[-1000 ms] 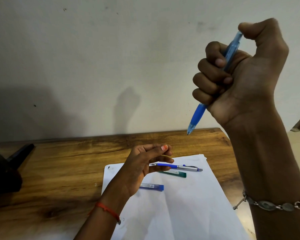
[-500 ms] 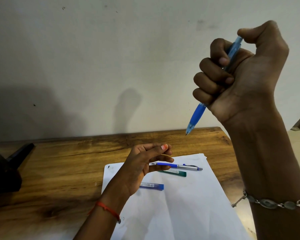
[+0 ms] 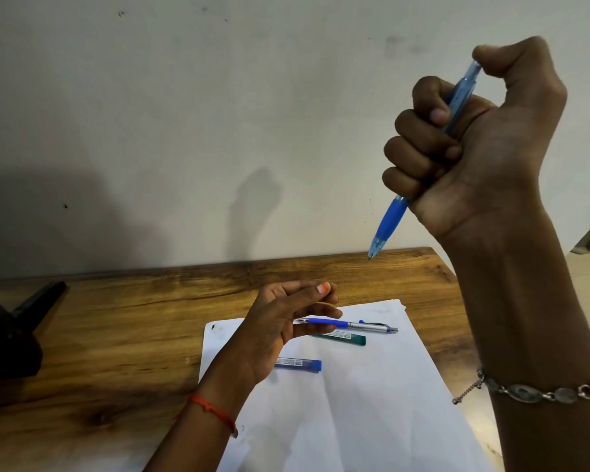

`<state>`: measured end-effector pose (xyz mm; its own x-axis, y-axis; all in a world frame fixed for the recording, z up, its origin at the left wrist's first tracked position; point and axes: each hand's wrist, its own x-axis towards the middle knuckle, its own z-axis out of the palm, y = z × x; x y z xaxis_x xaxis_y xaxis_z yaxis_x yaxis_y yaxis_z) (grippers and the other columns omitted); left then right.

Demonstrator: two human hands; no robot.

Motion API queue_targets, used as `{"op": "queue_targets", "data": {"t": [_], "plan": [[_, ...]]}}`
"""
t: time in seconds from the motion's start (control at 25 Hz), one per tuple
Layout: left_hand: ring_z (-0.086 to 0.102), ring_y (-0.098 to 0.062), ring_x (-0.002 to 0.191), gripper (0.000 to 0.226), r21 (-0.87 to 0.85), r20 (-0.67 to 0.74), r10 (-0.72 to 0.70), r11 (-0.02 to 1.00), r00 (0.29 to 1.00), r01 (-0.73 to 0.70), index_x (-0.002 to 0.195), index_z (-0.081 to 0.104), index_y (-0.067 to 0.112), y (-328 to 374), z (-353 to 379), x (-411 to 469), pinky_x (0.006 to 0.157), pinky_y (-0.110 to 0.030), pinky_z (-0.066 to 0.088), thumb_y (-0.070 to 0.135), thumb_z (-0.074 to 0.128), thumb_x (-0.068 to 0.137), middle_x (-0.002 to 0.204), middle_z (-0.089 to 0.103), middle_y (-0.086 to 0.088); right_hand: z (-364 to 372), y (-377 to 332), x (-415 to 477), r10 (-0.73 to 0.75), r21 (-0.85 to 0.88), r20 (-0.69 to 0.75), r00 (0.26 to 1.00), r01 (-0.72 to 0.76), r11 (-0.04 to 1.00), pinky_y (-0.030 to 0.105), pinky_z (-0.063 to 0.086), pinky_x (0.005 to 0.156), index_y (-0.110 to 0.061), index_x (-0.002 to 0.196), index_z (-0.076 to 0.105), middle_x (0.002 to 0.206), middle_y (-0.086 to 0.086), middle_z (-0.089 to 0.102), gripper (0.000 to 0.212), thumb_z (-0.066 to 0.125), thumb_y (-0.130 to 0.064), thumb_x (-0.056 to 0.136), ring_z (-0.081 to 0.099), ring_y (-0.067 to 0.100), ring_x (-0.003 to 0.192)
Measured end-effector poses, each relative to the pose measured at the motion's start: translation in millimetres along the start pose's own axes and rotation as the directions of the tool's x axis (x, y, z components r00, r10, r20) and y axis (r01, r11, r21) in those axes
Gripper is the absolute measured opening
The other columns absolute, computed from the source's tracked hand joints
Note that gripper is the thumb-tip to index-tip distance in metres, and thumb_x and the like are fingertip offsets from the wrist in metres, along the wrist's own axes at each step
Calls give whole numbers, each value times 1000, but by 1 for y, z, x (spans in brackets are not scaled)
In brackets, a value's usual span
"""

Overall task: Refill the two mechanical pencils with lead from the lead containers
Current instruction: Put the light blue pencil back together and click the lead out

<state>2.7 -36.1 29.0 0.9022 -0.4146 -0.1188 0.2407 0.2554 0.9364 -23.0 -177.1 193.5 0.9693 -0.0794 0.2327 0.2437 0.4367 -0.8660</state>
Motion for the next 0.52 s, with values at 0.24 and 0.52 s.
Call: {"op": "queue_targets", "data": {"t": [0.24, 0.52], "plan": [[71, -16, 66, 19, 8, -3, 5, 1000, 1000, -5, 81, 70, 10, -2, 1, 2, 61, -26, 58, 21, 60, 70, 71, 73, -2, -2, -1, 1, 6, 2, -12, 1000, -6, 1000, 16, 15, 39, -15, 52, 26, 39, -6, 15, 45, 22, -40, 88, 9, 10, 38], [71, -16, 66, 19, 1, 12, 26, 1000, 1000, -26, 77, 72, 11, -3, 1, 3, 60, -26, 58, 23, 61, 66, 71, 73, -3, -4, -2, 1, -7, -10, -23, 1000, 6, 1000, 17, 14, 39, -15, 52, 27, 42, -5, 14, 45, 23, -42, 88, 8, 10, 40]]}}
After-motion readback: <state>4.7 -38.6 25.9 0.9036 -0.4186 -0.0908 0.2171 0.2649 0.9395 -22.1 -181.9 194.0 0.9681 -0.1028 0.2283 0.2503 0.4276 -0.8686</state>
